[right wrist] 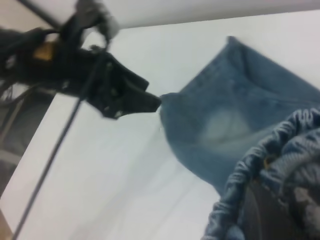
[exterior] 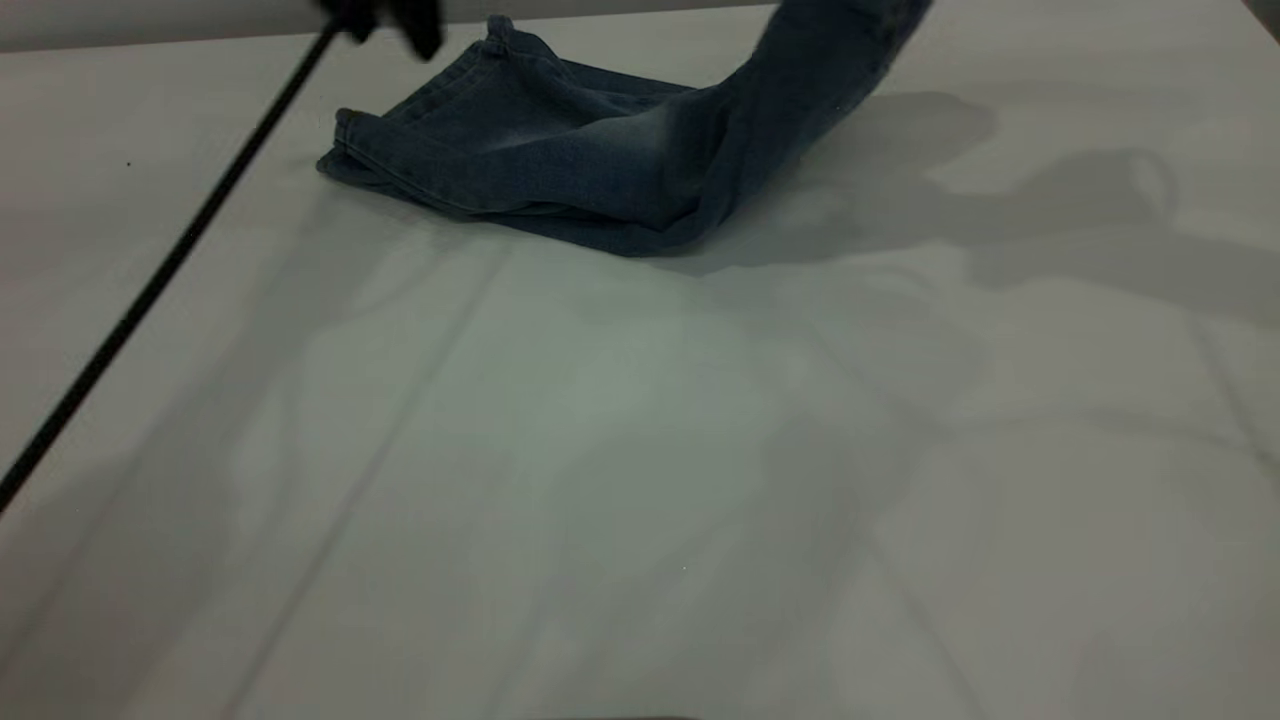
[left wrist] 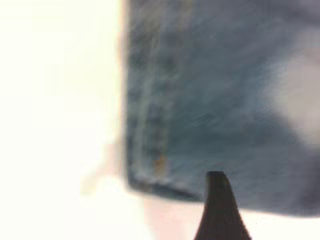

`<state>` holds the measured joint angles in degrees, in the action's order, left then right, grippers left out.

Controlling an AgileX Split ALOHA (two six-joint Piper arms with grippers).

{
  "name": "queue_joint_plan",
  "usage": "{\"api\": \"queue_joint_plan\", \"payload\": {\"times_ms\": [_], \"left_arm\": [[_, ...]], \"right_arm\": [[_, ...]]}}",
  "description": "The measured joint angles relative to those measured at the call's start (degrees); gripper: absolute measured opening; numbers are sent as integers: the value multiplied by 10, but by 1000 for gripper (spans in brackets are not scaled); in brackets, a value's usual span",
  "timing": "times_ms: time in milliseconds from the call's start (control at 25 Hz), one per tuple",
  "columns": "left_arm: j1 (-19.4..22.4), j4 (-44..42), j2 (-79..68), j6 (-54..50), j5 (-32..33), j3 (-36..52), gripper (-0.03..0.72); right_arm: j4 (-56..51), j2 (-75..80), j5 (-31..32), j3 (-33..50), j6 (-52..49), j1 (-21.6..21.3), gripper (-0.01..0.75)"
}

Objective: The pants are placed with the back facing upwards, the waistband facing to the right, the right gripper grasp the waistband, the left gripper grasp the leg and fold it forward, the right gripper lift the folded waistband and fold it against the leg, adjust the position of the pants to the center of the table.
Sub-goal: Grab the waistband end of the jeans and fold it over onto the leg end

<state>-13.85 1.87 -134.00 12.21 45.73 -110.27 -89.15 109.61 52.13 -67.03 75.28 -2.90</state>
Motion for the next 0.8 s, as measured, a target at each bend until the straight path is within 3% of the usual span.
{"api": "queue_joint_plan", "payload": {"times_ms": [160,480,800], "left_arm": [[21,-3,-27,-8,3,0,427],[22,-1,-92,-8,-14,0,427],[-22,13,-93,-8,-19,-2,427]], "right_arm": [[1,0,-29,-17,-3,47,33],[3,0,-81,-41,-5,123,33],[-5,16,-165,-81,-5,178,33]]}}
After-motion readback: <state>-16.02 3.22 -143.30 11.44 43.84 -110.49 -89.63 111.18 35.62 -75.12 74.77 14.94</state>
